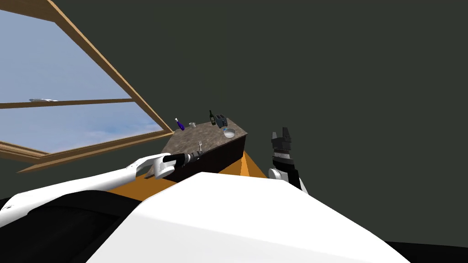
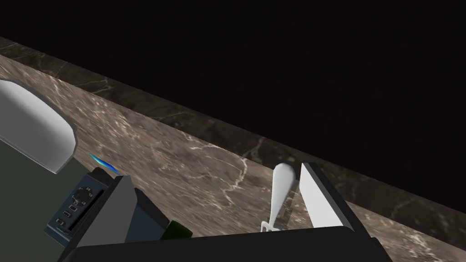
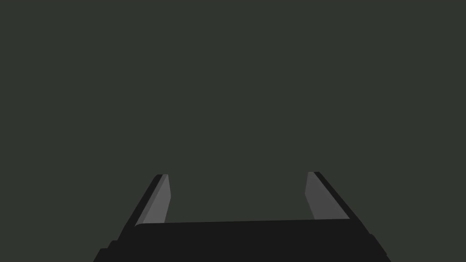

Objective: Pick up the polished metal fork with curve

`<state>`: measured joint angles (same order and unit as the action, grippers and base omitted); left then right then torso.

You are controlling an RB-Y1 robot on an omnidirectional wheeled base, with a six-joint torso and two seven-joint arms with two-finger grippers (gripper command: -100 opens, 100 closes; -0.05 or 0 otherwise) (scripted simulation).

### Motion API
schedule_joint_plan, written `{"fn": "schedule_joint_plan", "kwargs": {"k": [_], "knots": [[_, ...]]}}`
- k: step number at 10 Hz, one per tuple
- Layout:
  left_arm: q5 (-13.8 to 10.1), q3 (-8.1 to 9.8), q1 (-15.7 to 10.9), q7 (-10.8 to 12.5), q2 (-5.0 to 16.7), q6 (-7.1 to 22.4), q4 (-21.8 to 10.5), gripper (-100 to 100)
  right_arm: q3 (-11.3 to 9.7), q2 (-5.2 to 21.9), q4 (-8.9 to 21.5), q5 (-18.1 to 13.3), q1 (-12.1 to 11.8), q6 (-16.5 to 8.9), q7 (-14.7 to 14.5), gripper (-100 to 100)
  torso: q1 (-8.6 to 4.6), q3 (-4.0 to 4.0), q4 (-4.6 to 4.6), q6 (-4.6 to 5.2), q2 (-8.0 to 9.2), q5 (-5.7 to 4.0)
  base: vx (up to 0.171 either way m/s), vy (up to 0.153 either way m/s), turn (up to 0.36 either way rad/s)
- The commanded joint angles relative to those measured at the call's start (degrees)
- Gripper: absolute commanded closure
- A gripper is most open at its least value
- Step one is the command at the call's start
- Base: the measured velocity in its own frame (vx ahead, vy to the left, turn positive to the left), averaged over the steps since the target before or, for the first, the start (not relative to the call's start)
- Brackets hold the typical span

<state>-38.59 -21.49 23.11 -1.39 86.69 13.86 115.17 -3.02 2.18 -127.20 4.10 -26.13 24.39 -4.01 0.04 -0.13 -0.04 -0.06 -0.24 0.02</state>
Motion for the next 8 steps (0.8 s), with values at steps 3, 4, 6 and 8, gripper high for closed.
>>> {"fn": "schedule_joint_plan", "kwargs": {"k": [3,4,6,8], "knots": [[-2.30,-1.19,1.94,-0.12,6.17,1.47,-2.77,-100,-0.01,0.00,0.00,0.00,0.01,0.00,0.00,0,-0.04,0.00,0.00,0.04,0.00,-0.01,0.059,0.004,-0.151],[-3.03,-1.86,2.77,-0.25,8.27,2.28,-3.99,-100,0.00,0.00,0.00,0.00,0.00,0.00,0.00,0,0.00,-0.11,-0.04,0.04,-0.20,0.00,0.134,0.007,-0.224],[-3.69,-2.55,3.64,-0.37,10.90,2.99,-5.15,-100,0.00,0.00,0.00,0.00,-0.01,0.00,0.00,0,-0.02,-0.15,-0.06,-0.01,-0.25,0.00,0.102,0.005,-0.113],[-4.28,-3.27,4.54,-0.48,12.63,3.62,-6.24,-100,0.00,0.00,0.00,0.00,-0.01,0.00,0.00,0,-0.02,-0.12,-0.05,0.00,-0.20,-0.01,0.090,0.015,-0.139]]}}
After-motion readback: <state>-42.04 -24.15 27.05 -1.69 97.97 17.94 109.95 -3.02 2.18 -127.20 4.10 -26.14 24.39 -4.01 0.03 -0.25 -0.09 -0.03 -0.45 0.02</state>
